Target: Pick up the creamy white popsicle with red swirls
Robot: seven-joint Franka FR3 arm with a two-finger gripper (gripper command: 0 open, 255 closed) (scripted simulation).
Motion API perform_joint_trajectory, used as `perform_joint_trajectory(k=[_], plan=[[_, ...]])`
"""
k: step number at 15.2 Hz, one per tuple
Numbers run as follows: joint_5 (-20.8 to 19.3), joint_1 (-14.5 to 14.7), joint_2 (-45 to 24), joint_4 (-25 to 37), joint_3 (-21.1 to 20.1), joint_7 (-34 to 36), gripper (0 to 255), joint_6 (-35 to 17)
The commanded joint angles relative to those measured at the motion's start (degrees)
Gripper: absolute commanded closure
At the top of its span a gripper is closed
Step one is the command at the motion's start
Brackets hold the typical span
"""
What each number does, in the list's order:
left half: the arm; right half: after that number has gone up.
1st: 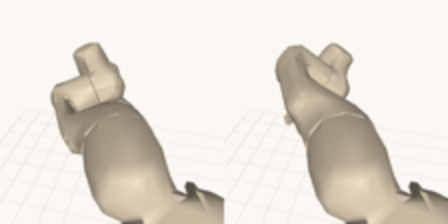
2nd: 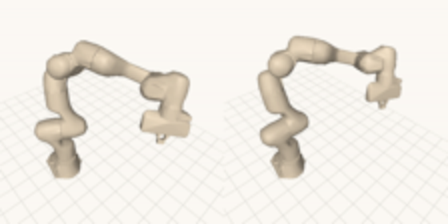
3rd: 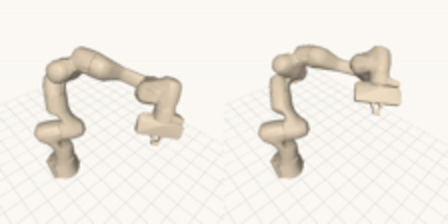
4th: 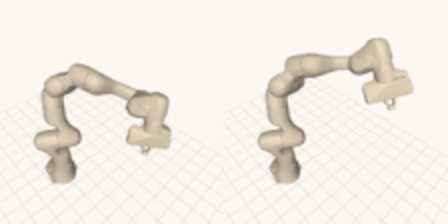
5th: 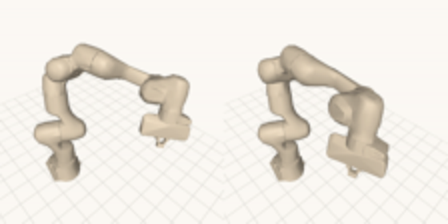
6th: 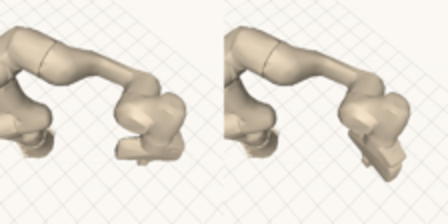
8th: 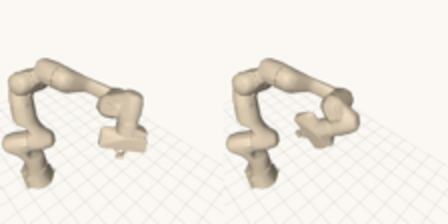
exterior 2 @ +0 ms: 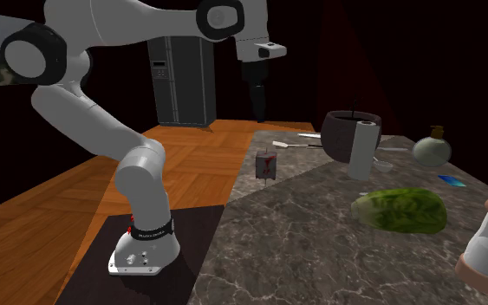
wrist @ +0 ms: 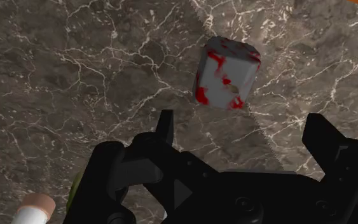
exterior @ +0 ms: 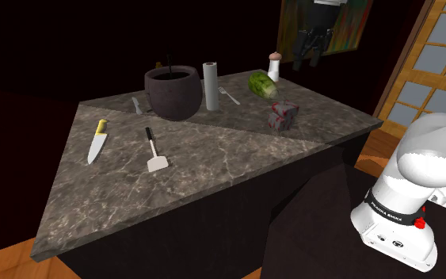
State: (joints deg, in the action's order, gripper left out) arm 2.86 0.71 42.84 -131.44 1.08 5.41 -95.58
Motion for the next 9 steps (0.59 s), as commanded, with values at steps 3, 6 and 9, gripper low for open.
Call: perform_joint_trajectory(k=[3, 6, 9], plan=[[-0.2, 0.4, -1.7, -2.0, -0.8, 0.1, 0, -1.4], [-0.5, 0.9, -4.5, -4.9, -2.0, 0.2, 0, -3.5], [-0.8, 1.5, -7.6, -7.7, -3.2, 0.4, 0, -5.7]])
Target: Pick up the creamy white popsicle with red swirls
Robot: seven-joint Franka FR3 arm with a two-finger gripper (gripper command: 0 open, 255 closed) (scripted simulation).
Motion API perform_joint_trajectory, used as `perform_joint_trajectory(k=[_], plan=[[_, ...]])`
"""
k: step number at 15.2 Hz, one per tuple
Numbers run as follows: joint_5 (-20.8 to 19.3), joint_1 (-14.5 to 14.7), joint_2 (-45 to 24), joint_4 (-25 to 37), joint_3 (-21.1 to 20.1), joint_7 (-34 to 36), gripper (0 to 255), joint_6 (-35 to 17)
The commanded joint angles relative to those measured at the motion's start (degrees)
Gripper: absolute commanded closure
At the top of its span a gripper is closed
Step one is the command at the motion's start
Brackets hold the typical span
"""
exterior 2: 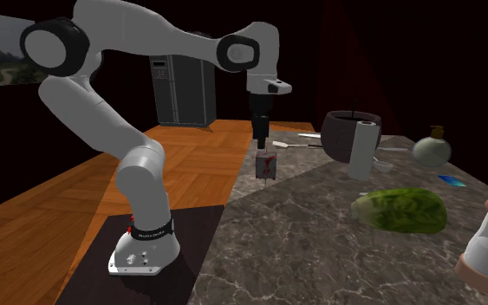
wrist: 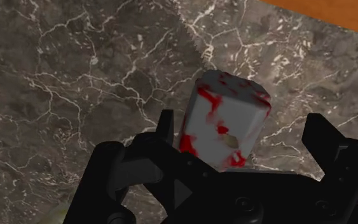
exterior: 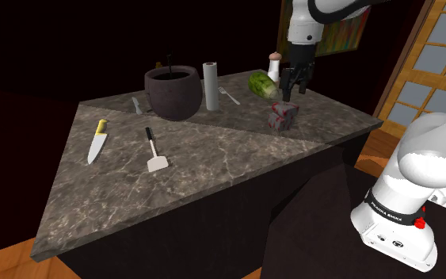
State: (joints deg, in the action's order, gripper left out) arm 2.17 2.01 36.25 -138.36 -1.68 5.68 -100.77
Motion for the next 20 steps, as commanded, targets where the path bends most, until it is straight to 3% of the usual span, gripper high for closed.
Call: perform_joint_trajectory(k=[1, 10, 11, 20], plan=[[-0.1, 0.2, -1.1, -0.8, -0.5, 0.1, 0, -0.6], [0.0, 0.3, -1.7, -6.2, -0.6, 0.0, 0, -6.6], [0.0, 0.3, -1.8, -6.1, -0.6, 0.0, 255, -6.6], [0.0, 0.3, -1.8, -6.2, -0.6, 0.0, 255, -6.6]])
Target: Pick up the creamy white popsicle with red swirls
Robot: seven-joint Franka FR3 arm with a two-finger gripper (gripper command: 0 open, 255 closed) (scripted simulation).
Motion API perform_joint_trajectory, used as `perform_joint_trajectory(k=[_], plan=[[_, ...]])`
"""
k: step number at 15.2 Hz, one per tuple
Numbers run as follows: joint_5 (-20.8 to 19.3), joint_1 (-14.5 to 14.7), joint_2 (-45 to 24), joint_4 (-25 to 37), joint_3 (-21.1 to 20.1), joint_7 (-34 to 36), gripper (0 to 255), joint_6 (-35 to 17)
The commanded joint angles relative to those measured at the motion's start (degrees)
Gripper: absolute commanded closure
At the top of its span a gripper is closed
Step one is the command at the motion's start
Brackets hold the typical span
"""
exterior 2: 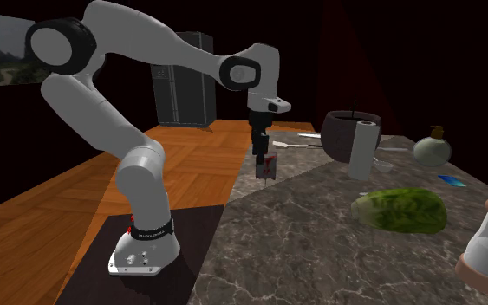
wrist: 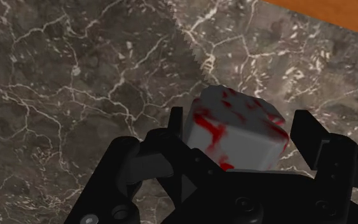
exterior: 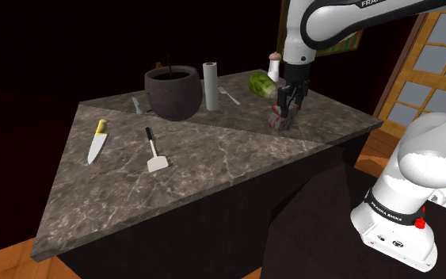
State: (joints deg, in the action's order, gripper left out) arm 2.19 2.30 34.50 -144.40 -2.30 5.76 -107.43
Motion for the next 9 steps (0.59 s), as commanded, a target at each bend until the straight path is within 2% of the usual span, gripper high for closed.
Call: perform_joint_trajectory(k=[1, 9], plan=[[0.0, 0.0, 0.1, 0.5, 0.1, 0.0, 255, 0.8], [-0.2, -0.1, 0.7, 6.3, 0.2, 0.1, 255, 7.2]])
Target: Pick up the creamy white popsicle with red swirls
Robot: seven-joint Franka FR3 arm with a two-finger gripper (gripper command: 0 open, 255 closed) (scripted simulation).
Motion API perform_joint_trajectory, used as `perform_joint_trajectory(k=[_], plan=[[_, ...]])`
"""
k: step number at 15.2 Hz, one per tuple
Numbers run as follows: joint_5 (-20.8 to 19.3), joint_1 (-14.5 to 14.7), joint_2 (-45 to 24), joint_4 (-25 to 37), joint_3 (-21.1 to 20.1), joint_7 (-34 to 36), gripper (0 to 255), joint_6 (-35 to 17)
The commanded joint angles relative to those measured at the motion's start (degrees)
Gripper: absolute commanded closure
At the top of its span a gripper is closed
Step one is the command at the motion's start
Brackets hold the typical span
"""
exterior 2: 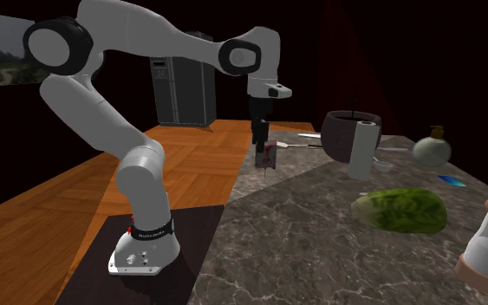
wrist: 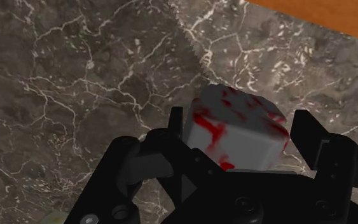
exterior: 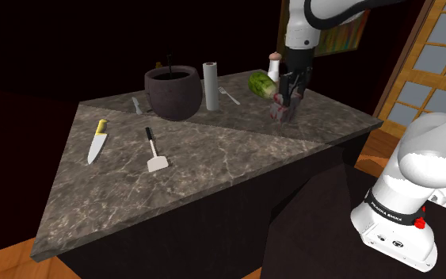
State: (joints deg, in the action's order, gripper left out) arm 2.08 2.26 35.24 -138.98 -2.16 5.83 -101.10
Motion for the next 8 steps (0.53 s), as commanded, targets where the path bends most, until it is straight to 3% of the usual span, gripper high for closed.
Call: perform_joint_trajectory(k=[1, 8], plan=[[-0.1, 0.0, 0.0, 1.7, 0.1, 0.0, 255, 1.6], [-0.1, -0.1, -0.2, 5.7, 0.1, 0.1, 255, 5.5]])
